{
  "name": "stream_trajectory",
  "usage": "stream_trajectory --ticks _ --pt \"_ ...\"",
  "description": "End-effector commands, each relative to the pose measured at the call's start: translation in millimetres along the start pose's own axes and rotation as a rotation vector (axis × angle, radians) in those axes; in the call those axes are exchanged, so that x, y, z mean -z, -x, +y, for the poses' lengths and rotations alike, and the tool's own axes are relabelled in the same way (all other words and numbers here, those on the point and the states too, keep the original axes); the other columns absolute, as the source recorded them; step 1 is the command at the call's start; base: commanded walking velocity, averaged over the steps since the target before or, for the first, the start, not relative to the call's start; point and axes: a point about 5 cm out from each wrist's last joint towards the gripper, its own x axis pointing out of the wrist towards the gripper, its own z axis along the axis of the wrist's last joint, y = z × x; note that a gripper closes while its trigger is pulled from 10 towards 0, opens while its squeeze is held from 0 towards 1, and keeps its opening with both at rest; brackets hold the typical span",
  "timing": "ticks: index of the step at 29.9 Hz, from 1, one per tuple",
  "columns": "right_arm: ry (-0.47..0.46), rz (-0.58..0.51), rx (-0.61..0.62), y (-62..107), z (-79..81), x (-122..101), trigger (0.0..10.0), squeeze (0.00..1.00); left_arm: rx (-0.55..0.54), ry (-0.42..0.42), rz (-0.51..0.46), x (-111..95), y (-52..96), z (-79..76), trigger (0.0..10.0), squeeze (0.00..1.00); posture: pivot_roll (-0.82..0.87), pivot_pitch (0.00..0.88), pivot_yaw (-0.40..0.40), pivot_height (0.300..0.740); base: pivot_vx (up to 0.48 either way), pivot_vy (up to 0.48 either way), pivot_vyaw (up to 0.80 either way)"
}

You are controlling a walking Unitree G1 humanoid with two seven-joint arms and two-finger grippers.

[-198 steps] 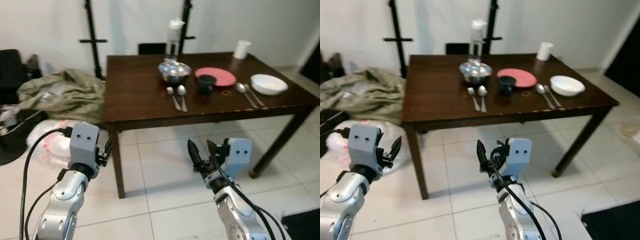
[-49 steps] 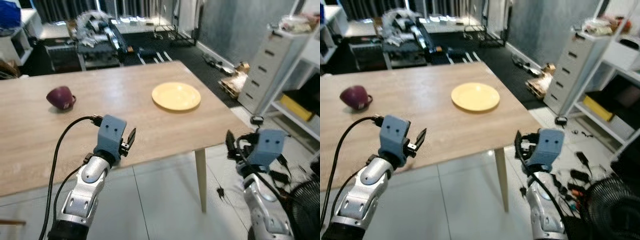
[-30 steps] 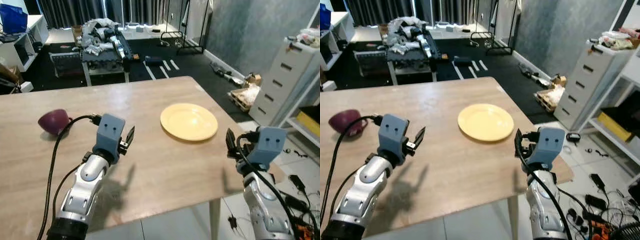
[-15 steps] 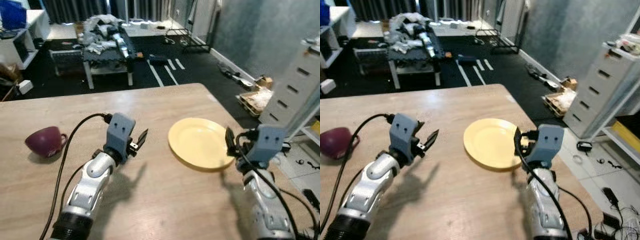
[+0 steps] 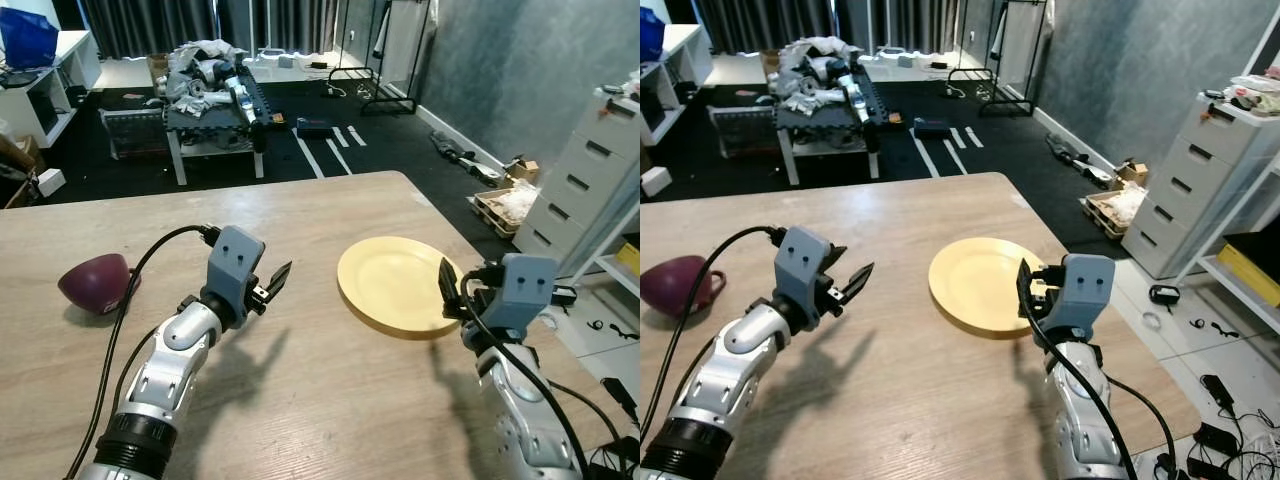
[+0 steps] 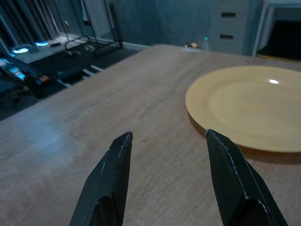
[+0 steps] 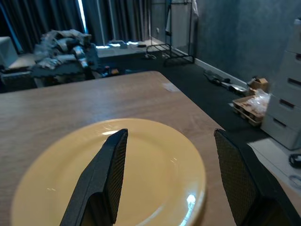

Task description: Setting the table

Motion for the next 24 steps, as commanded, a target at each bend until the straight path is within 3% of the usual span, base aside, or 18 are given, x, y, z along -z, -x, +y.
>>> stream_trajectory --ticks 1,5,8,11,14,16,19,24 --pt "0.036 0.031 0.025 1.8 -4.2 4.4 10.0 0.0 0.007 0.004 0.008 1.7 0.4 4.7 10.0 0.0 0.13 0.122 0.059 0.74 0.0 0.0 0.0" --pt "0.056 0.089 0.031 -7.2 2.0 13.6 10.0 0.0 -0.001 -0.005 -0.003 -2.1 -0.5 7.3 10.0 0.0 0.15 0.132 0.055 0.74 0.0 0.0 0.0" --pt "0.041 0.131 0.013 -20.4 15.5 20.2 10.0 0.0 -0.007 0.003 -0.031 -8.0 2.1 5.5 10.0 0.0 0.16 0.143 0.045 0.74 0.0 0.0 0.0" --pt "0.089 0.17 -0.021 -29.7 27.6 25.8 10.0 0.0 -0.008 0.008 -0.049 -12.0 6.7 4.4 10.0 0.0 0.18 0.152 0.038 0.74 0.0 0.0 0.0" --pt "0.161 0.2 -0.078 -43.0 44.9 29.5 10.0 0.0 -0.011 0.005 -0.069 -19.2 20.0 6.8 10.0 0.0 0.21 0.164 0.025 0.74 0.0 0.0 0.0" --pt "0.274 0.238 -0.137 -52.2 56.4 32.2 10.0 0.0 -0.004 -0.006 -0.075 -25.8 34.6 9.9 10.0 0.0 0.22 0.168 0.019 0.74 0.0 0.0 0.0" --pt "0.374 0.284 -0.205 -57.7 61.1 35.5 10.0 0.0 0.01 -0.01 -0.069 -33.4 54.2 16.4 10.0 0.0 0.23 0.173 0.009 0.74 0.0 0.0 0.0" --pt "0.445 0.358 -0.354 -55.2 66.4 44.8 10.0 0.0 0.041 -0.002 -0.052 -41.2 74.6 22.9 10.0 0.0 0.24 0.176 0.002 0.74 0.0 0.0 0.0"
